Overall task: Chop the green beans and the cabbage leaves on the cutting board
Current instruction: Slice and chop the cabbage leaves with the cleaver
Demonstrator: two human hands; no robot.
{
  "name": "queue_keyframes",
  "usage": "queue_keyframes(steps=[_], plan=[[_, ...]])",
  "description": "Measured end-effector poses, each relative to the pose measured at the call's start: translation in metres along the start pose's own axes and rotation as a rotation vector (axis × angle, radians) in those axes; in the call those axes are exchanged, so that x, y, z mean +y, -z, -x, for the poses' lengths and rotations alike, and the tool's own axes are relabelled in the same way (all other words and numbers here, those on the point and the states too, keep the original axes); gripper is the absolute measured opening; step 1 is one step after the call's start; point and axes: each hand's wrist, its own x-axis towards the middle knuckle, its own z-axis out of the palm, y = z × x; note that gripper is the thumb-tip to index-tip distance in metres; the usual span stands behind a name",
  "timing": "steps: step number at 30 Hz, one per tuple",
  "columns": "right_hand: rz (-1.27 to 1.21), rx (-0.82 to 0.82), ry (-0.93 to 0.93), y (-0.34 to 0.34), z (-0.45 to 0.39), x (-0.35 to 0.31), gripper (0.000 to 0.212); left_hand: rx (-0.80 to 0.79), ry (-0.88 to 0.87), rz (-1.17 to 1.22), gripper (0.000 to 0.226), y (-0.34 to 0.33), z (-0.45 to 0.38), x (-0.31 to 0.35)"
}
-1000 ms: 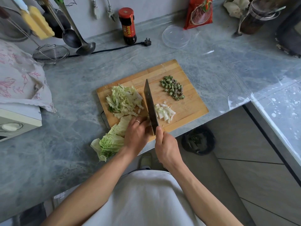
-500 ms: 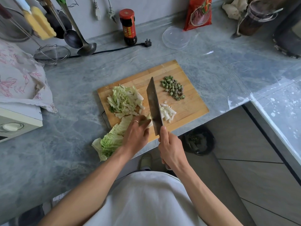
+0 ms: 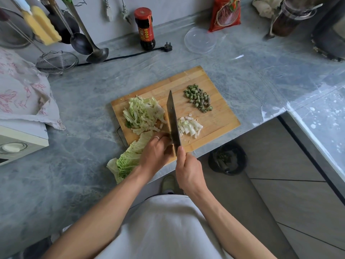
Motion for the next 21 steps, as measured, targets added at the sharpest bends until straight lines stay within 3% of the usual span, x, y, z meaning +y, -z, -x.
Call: queue_keyframes(steps=[3,8,12,17,21], plan=[[0.018,-0.002,-0.009,-0.009,0.000,-0.004,0.054,0.000,-0.001,-0.005,0.021,0.002,0.000,0.001],[-0.054,0.031,0.018,-0.004,-0.017,-0.021,0.059,-0.037,-0.085,-0.121,0.006,0.001,0.000,0.002],[-0.121,0.012,0.001,0.001,-0.036,-0.029,0.066,-0.043,0.052,-0.044,0.014,0.006,0.002,0.005],[-0.186,-0.026,-0.084,0.016,-0.040,-0.022,0.071,-0.094,0.076,-0.113,0.014,0.012,-0.002,0.008],[-0.239,-0.067,-0.121,0.030,-0.035,-0.009,0.066,-0.092,0.117,-0.116,0.031,0.012,-0.003,0.009]])
